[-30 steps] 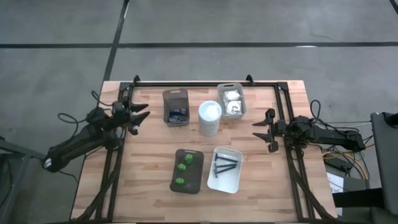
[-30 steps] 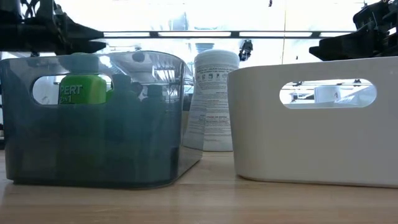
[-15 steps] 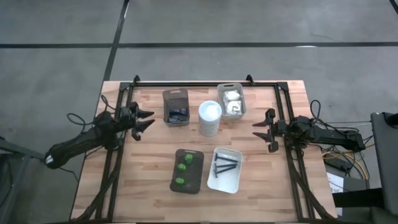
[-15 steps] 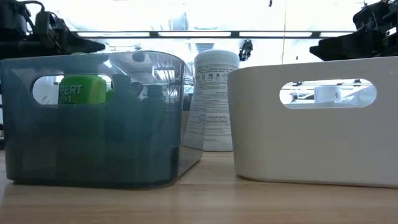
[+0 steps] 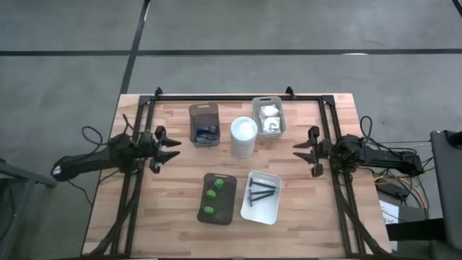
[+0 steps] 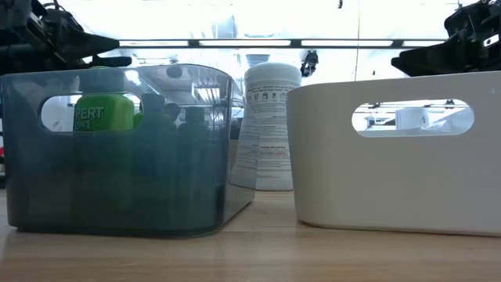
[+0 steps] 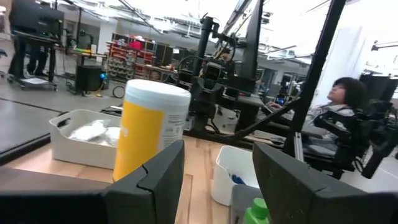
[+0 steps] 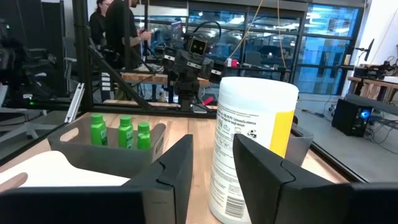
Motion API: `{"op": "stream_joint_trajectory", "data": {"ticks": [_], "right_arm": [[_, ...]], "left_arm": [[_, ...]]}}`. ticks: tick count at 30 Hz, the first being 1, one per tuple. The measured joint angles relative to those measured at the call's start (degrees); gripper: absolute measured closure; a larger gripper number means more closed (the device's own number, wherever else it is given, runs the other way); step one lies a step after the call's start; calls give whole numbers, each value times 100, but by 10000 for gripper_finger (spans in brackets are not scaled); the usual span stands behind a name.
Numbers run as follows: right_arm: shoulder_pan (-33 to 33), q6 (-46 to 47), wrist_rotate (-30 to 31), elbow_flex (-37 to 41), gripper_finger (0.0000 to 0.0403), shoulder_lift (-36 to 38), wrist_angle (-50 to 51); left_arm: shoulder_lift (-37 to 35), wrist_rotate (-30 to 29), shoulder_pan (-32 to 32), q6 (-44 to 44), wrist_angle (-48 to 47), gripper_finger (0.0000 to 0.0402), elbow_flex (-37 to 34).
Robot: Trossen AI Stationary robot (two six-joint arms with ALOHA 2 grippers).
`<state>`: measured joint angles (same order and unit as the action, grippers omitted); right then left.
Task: Pick & Place Travel size toiletries
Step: Return to home position
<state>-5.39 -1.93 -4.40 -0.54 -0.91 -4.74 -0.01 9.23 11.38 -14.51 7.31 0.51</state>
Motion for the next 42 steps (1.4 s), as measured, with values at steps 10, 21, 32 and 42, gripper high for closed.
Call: {"op": "stream_joint_trajectory", "data": {"ticks": [10,21,32,42], "right_arm": [[0,0,0,0,322,0,-1],[0,0,0,0,352,2,-1],[0,0,1,0,339,2,-1],[-1,0,1,0,306,2,-1]], "left_arm": [[0,-1470,-980,430,-319,206,-4],[213,-1433,-977,643,-629,206,-7],[614,-1394,-977,316,-660,206,-13],[647,-1392,-977,-122,-584,206,-15]]}}
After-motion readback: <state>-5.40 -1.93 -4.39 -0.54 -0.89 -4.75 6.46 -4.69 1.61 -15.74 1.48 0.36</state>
